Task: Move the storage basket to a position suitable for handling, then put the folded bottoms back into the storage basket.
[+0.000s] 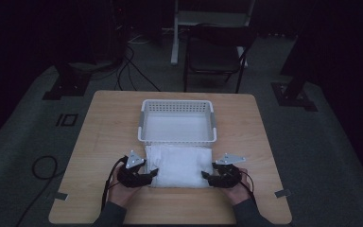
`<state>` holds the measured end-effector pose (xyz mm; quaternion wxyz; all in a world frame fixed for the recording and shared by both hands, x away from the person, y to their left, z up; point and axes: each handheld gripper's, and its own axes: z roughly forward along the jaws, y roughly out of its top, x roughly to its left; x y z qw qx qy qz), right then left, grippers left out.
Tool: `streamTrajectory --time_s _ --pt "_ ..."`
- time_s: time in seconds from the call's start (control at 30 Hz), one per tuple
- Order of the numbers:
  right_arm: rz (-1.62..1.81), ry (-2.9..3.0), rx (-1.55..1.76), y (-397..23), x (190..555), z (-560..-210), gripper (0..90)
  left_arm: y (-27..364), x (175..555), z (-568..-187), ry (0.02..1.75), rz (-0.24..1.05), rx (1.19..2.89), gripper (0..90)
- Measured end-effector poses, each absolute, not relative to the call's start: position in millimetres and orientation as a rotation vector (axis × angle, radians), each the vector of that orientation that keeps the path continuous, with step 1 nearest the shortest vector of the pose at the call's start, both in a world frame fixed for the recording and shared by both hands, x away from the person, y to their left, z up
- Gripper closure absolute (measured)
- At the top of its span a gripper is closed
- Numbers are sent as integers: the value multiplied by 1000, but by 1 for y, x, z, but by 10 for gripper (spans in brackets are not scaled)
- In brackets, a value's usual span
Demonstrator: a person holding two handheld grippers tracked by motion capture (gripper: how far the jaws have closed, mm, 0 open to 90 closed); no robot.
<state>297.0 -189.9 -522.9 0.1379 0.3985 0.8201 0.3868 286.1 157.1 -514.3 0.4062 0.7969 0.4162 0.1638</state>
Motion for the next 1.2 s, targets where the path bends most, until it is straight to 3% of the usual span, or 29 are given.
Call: streamTrajectory --time_s 0.27,0.47,0.7,1.2 --pt "1150 2304 1135 -192 293 -506 362 164 288 -493 1072 435 1928 327" --pt "1192 2276 1198 -190 306 -498 266 159 297 -491 1135 441 1902 205" --pt "1238 2293 1285 -185 316 -506 142 150 299 -494 1141 423 1922 160" --pt "1072 2382 1454 -174 346 -538 96 138 304 -508 1172 431 1965 100"
